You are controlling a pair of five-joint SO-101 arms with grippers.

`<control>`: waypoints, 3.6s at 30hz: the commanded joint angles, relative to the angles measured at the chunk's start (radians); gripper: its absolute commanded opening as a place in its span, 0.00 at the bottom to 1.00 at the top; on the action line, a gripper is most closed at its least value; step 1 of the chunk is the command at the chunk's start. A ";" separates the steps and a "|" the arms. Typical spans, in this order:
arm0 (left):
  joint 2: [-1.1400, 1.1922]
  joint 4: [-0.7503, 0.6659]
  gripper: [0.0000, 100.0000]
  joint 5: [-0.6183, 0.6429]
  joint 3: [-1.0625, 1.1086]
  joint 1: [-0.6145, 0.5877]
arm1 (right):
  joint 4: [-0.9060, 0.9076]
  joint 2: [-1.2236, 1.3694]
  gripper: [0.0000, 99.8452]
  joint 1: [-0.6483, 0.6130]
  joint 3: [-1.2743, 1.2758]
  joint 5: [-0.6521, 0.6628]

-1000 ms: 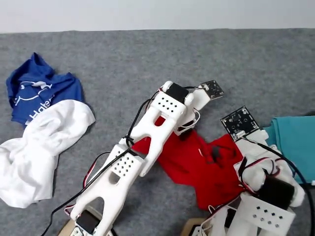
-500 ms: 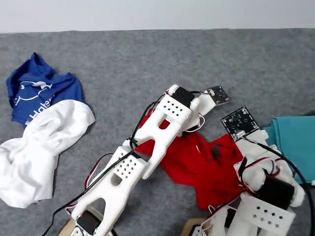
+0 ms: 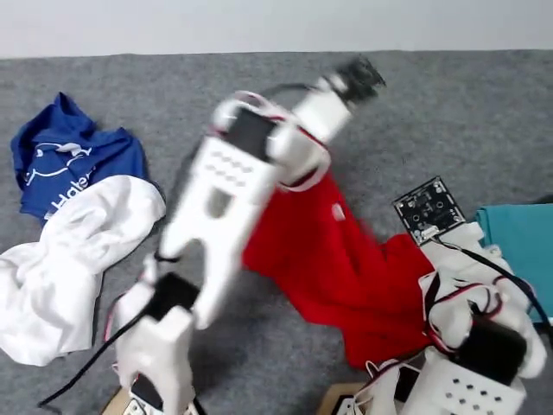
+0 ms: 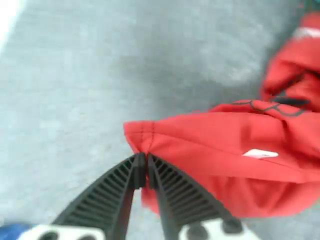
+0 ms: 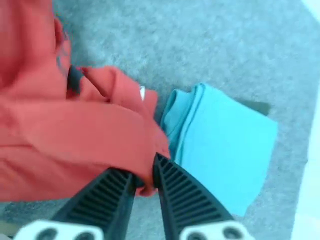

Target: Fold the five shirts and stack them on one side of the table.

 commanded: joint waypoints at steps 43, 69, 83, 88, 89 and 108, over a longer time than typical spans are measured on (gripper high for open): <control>-1.350 0.018 0.00 -0.015 0.326 -0.514 | 0.286 0.048 0.01 -0.094 -1.267 -0.166; -1.471 -0.540 0.00 -0.011 1.547 -0.516 | -0.133 0.142 0.01 -0.202 -0.324 -0.184; -1.244 -1.290 0.00 -0.009 1.908 -0.509 | -0.808 0.199 0.01 -0.328 0.203 -0.181; -0.984 -1.300 0.00 0.069 1.653 -0.511 | -0.802 0.418 0.01 -0.321 0.021 -0.249; -0.925 -1.298 0.00 0.084 1.598 -0.511 | -0.788 0.476 0.01 -0.321 -0.032 -0.253; 0.187 -1.037 0.00 0.173 0.443 -0.511 | -0.667 1.524 0.01 -0.328 -1.076 -0.252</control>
